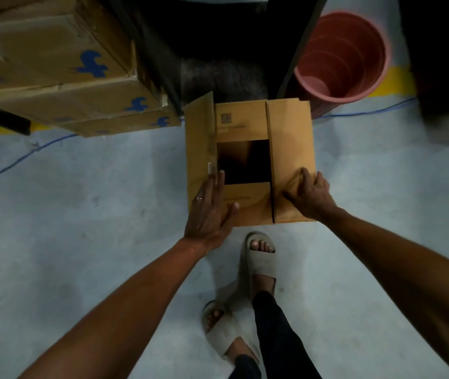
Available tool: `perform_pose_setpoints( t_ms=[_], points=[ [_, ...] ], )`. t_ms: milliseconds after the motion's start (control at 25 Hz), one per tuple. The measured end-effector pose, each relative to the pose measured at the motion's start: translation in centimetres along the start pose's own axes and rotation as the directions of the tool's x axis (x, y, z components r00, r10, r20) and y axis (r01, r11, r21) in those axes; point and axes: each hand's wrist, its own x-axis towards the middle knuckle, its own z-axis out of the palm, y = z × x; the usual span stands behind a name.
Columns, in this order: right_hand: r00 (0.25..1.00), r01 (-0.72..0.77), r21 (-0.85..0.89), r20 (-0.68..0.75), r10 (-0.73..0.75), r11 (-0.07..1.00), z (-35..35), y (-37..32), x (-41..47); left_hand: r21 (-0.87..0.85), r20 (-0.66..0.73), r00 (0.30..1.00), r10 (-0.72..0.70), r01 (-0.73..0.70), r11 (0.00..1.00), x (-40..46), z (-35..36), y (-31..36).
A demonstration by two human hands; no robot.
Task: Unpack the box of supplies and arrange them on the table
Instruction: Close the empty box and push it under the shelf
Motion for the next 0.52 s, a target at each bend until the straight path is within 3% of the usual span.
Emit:
perform_pose_setpoints(
  t_ms=[320, 520],
  points=[
    [0.998, 0.054, 0.169, -0.039, -0.048, 0.984, 0.8, 1.1, -0.2, 0.092, 0.414, 0.904, -0.109, 0.077, 0.993, 2.3, 2.4, -1.7],
    [0.96, 0.157, 0.162, -0.255, -0.112, 0.974, 1.7, -1.0, -3.5, 0.133, 0.476, 0.873, -0.105, 0.047, 0.99, 3.0, 2.1, -2.7]
  ],
)
